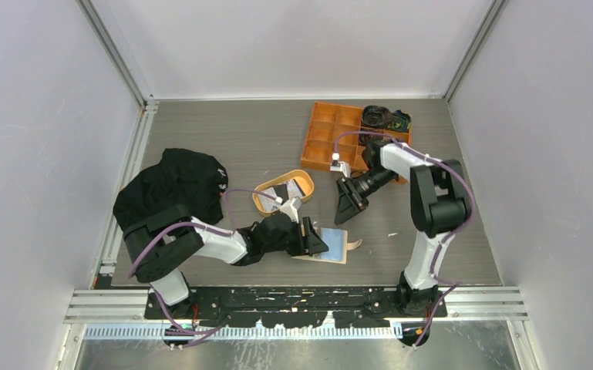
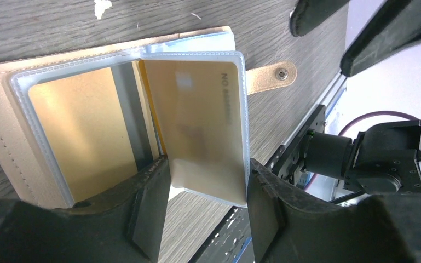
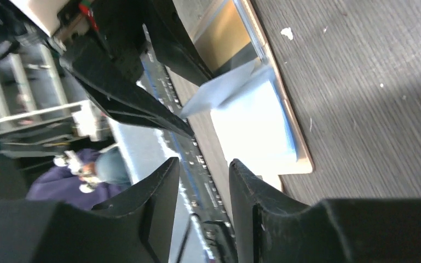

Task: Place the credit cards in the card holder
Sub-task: Turn over the card slot in the card holder, then pick up the credit card from the storage box.

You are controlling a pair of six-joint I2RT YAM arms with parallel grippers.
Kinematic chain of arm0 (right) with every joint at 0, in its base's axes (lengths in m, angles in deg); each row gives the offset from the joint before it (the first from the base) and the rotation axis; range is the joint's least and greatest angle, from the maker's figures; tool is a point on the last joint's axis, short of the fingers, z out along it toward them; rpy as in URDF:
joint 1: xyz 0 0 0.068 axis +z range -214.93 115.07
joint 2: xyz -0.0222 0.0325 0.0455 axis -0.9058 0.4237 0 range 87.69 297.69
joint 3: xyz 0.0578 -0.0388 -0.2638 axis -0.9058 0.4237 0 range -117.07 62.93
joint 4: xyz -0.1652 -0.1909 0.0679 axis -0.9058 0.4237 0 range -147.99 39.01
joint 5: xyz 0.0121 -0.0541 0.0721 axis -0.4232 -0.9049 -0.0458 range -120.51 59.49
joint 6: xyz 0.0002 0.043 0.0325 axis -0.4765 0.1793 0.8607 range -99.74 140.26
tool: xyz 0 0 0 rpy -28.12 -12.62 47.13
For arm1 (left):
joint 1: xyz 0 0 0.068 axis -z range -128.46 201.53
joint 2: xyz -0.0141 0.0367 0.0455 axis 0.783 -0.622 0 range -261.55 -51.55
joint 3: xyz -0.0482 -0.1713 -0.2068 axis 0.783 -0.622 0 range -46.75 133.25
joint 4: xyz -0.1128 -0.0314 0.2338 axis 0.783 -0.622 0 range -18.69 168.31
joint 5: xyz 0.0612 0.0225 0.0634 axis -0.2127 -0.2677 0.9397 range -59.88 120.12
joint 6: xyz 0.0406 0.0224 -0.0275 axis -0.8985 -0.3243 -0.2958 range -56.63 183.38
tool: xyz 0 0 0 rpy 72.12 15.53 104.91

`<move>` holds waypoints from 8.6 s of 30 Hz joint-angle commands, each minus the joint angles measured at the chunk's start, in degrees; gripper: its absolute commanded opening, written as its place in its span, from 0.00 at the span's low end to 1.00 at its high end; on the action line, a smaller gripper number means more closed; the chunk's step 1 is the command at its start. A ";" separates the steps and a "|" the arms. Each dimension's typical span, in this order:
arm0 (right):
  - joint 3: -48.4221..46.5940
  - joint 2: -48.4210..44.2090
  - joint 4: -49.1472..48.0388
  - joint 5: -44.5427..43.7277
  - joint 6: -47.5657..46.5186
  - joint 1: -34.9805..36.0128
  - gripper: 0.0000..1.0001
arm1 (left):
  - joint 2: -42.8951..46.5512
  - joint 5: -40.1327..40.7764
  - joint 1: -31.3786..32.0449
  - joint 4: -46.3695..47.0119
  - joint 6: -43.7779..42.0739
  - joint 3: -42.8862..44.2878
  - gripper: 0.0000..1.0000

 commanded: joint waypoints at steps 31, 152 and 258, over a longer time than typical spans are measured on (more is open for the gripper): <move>7.86 -9.74 -32.57 -12.64 21.76 20.83 0.13 | 20.24 7.64 -0.79 -14.56 -6.03 -5.27 0.65; -11.56 8.51 -48.56 -14.31 63.58 21.06 0.30 | 13.11 -10.68 -32.85 -15.74 -13.75 0.35 0.25; 18.77 -28.25 -87.27 6.77 77.41 13.86 0.01 | 18.74 -12.81 -20.97 48.37 4.38 -17.01 0.39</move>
